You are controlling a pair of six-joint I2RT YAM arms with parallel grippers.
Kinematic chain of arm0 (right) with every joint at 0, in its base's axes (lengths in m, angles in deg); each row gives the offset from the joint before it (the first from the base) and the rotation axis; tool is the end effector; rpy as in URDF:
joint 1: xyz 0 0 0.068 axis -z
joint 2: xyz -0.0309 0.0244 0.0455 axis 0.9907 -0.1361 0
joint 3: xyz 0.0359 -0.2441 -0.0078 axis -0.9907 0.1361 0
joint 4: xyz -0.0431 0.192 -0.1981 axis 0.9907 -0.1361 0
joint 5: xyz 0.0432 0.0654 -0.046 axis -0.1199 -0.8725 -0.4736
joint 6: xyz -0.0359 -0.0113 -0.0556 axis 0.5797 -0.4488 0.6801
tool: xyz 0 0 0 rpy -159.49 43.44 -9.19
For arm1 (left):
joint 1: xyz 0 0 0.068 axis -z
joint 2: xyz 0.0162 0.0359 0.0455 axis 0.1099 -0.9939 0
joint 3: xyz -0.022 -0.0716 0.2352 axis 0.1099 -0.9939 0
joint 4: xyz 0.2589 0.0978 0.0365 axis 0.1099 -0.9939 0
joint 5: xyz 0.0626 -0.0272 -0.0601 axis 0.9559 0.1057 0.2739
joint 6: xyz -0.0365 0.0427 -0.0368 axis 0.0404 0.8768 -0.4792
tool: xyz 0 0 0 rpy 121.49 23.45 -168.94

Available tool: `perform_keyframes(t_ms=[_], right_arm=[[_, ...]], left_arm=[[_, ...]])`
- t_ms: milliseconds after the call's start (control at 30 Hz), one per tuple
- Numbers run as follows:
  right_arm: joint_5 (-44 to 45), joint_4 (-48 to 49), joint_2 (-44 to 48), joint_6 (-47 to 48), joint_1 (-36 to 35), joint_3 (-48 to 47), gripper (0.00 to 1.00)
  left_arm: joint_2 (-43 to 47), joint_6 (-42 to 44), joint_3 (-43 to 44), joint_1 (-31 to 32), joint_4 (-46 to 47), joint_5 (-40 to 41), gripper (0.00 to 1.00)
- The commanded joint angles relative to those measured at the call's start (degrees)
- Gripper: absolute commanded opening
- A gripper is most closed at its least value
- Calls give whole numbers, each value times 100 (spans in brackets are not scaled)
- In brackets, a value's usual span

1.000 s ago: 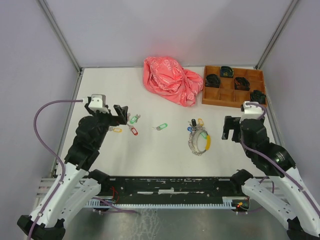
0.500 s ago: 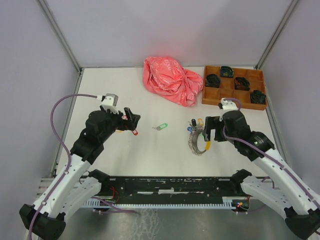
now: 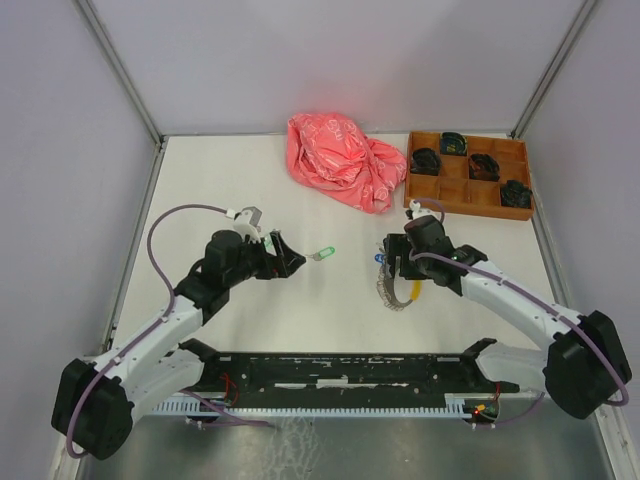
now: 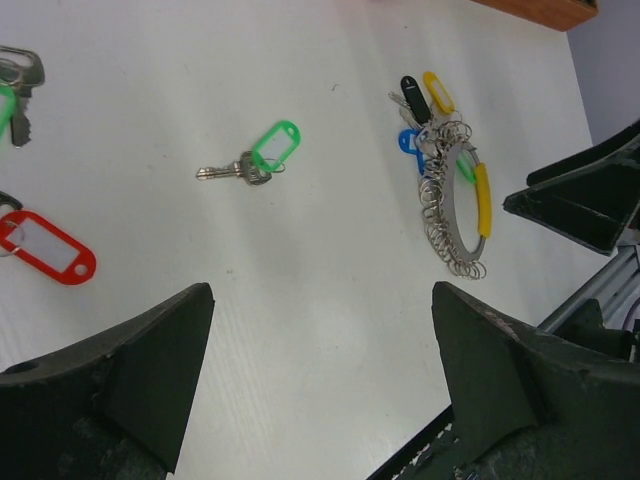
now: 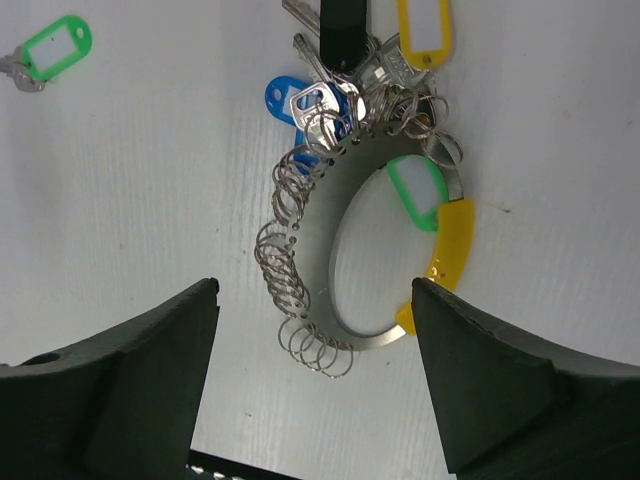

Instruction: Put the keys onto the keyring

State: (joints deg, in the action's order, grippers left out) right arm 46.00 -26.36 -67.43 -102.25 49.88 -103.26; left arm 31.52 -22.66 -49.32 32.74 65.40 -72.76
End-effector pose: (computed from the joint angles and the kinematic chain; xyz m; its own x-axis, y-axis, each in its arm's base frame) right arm 0.2273 0.1365 0.1760 -0.8170 0.1096 -0.5661 -0.0433 0.9674 0.2497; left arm 0.2197 -0.1224 0.1949 -0.6589 -0.2408 -0.7126 0.3119 0.7747 -0.5501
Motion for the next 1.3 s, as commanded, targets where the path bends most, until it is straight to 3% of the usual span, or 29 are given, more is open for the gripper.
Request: perform_keyframes(t_ms=[0,333,600,733,1067,1267], right_arm=[[188,778,-478,-293,-106,-42,84],[883,925,-1704,-731,-596,-211,65],[1231,1043,-2433,-842,-959,-374,62],[1212,993,-2536,-689,-1082,-490,55],[47,1435,-1706,246,-1104,-257,33],[-719,1783,-1343,623,-1105,7,26]], left_arm=[[-206,-567,-193,122,1076,-264,96],[-694,-679,-346,309,1506,-298,96],[-902,-711,-344,350,1638,-369,96],[-977,-755,-362,359,1701,-392,96],[-1135,-1356,-641,346,2667,-685,97],[-1314,-1447,-663,353,2844,-845,96]])
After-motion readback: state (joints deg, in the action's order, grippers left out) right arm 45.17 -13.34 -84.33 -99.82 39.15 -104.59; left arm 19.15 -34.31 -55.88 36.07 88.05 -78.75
